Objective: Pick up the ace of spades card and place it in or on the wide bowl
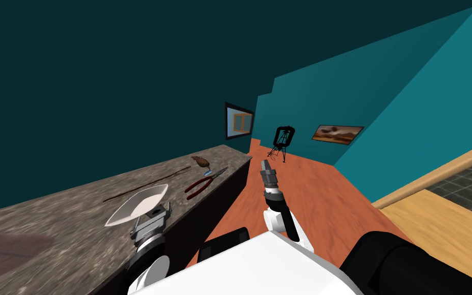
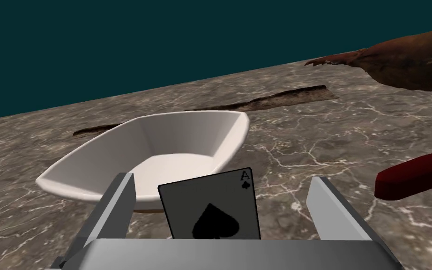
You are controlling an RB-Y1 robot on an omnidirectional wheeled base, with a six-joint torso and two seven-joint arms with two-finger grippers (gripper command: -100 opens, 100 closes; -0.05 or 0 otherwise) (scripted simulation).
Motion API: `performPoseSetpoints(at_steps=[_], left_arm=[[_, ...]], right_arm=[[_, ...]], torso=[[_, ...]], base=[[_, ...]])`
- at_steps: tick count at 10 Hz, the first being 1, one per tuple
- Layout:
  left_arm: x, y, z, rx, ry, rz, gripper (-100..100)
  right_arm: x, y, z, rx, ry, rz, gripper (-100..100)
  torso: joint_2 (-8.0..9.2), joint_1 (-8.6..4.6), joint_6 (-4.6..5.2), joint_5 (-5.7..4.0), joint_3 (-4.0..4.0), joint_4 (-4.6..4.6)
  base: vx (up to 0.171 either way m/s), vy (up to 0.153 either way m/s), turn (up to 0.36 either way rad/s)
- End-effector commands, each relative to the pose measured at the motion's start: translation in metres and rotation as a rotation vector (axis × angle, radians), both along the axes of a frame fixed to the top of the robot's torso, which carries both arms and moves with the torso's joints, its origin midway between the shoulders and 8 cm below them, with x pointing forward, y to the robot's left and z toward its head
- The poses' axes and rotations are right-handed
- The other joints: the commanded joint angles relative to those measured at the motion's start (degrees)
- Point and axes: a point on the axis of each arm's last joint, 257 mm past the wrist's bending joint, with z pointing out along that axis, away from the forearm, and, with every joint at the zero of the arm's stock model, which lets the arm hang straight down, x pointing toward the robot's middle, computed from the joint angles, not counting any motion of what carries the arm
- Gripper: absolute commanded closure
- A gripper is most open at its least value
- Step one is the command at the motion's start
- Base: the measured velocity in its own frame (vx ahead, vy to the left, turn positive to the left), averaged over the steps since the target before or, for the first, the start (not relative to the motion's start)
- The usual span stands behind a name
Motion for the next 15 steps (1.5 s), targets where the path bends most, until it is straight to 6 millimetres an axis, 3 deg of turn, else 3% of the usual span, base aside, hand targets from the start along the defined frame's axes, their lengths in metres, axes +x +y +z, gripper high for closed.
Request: performPoseSetpoints(at_steps=[1,3,4,5,6,15], left_arm=[[-0.005,0.002,-0.012,-0.058,-0.002,0.026,-100],[-0.008,-0.002,-0.027,-0.139,-0.008,0.061,-100],[-0.006,0.000,-0.022,-0.115,-0.005,0.050,-100],[-0.007,0.000,-0.022,-0.119,-0.006,0.052,0],[-0.006,-0.007,-0.019,-0.119,-0.004,0.024,-100],[-0.006,-0.011,-0.017,-0.119,-0.003,0.012,-100]], right_arm=[[0.000,0.000,0.000,0.000,0.000,0.000,0],[0.000,0.000,0.000,0.000,0.000,0.000,0],[0.000,0.000,0.000,0.000,0.000,0.000,0],[0.000,0.000,0.000,0.000,0.000,0.000,0],[0.000,0.000,0.000,0.000,0.000,0.000,0],[0.000,0.000,0.000,0.000,0.000,0.000,0]], torso=[[0.00,0.00,0.00,0.00,0.00,0.00],[-0.01,0.02,0.00,0.00,0.00,0.00],[-0.03,0.02,0.01,0.00,-0.02,0.00],[0.01,0.00,0.01,-0.01,0.00,0.00],[0.05,-0.02,0.01,-0.01,0.03,0.01],[0.08,-0.02,0.01,-0.01,0.05,0.02]], base=[[0.020,0.008,0.052],[0.027,0.015,0.041],[0.015,0.004,0.005],[0.000,0.000,0.000],[0.090,0.033,0.193],[0.009,-0.008,0.029]])
